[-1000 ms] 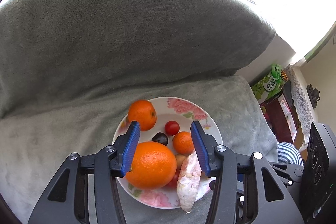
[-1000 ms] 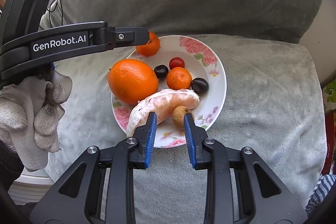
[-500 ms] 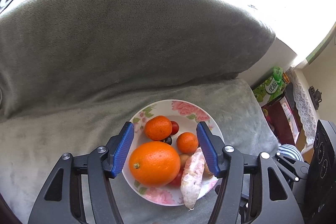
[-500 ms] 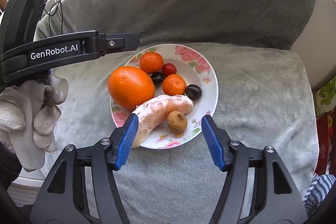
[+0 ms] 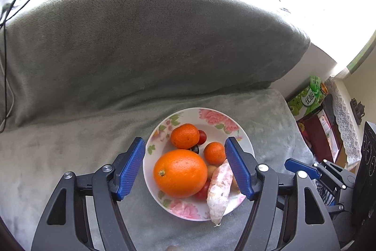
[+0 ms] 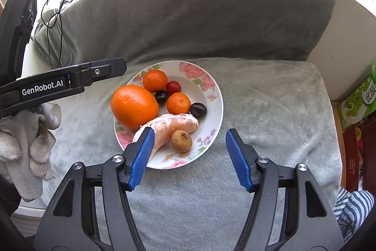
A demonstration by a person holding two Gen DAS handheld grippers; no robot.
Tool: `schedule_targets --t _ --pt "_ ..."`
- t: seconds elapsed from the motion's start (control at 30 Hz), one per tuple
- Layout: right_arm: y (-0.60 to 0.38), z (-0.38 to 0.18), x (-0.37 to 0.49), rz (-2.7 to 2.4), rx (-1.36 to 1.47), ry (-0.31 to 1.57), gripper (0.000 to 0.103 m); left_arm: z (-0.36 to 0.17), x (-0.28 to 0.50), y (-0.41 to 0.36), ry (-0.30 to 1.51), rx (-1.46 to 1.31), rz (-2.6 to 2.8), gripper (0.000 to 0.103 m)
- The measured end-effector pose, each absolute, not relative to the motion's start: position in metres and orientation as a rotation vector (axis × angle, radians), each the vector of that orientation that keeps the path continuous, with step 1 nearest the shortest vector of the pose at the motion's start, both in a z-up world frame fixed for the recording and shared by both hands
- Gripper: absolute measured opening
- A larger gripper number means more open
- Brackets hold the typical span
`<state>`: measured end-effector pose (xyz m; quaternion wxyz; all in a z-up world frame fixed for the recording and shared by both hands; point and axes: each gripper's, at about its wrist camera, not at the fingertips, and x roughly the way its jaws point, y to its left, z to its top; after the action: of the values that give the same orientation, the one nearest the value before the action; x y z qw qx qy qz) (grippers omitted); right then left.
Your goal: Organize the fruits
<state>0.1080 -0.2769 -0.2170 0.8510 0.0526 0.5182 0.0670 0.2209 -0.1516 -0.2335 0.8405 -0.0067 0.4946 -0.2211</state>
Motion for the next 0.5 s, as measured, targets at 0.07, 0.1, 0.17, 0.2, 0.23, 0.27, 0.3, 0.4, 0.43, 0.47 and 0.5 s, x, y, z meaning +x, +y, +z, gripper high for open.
schedule_targets --t 0.07,0.1,0.17,0.2,0.23,0.27,0.3,0.4,0.43,0.47,0.5 --pt "-0.278 -0.213 0.106 0.129 0.107 1.082 0.066 -0.231 0.216 -0.148 1.041 -0.017 -0.457 0.07" --pt "-0.278 -0.211 0.106 0.122 0.103 1.077 0.066 -0.229 0.213 -0.146 1.038 -0.02 -0.452 0.07" --pt "-0.279 -0.207 0.104 0.108 0.096 1.067 0.066 -0.226 0.208 -0.141 1.034 -0.031 -0.443 0.07" --pt "-0.279 -0.204 0.103 0.103 0.092 1.062 0.066 -0.225 0.205 -0.138 1.033 -0.031 -0.436 0.07" --pt "-0.279 -0.202 0.103 0.098 0.088 1.057 0.066 -0.224 0.201 -0.136 1.031 -0.029 -0.43 0.07" --pt "-0.279 -0.2 0.102 0.094 0.084 1.054 0.066 -0.223 0.197 -0.134 1.027 -0.027 -0.424 0.07" --pt "-0.278 -0.198 0.101 0.089 0.081 1.049 0.066 -0.222 0.194 -0.132 1.025 -0.026 -0.419 0.07" --pt "-0.278 -0.193 0.1 0.068 0.069 1.037 0.066 -0.218 0.184 -0.125 1.015 -0.024 -0.403 0.07" --pt "-0.278 -0.192 0.1 0.063 0.067 1.034 0.066 -0.217 0.181 -0.123 1.013 -0.023 -0.398 0.07" --pt "-0.278 -0.191 0.099 0.061 0.068 1.032 0.066 -0.216 0.179 -0.122 1.011 -0.021 -0.393 0.07" --pt "-0.279 -0.19 0.099 0.058 0.07 1.032 0.066 -0.216 0.177 -0.12 1.011 -0.02 -0.389 0.07"
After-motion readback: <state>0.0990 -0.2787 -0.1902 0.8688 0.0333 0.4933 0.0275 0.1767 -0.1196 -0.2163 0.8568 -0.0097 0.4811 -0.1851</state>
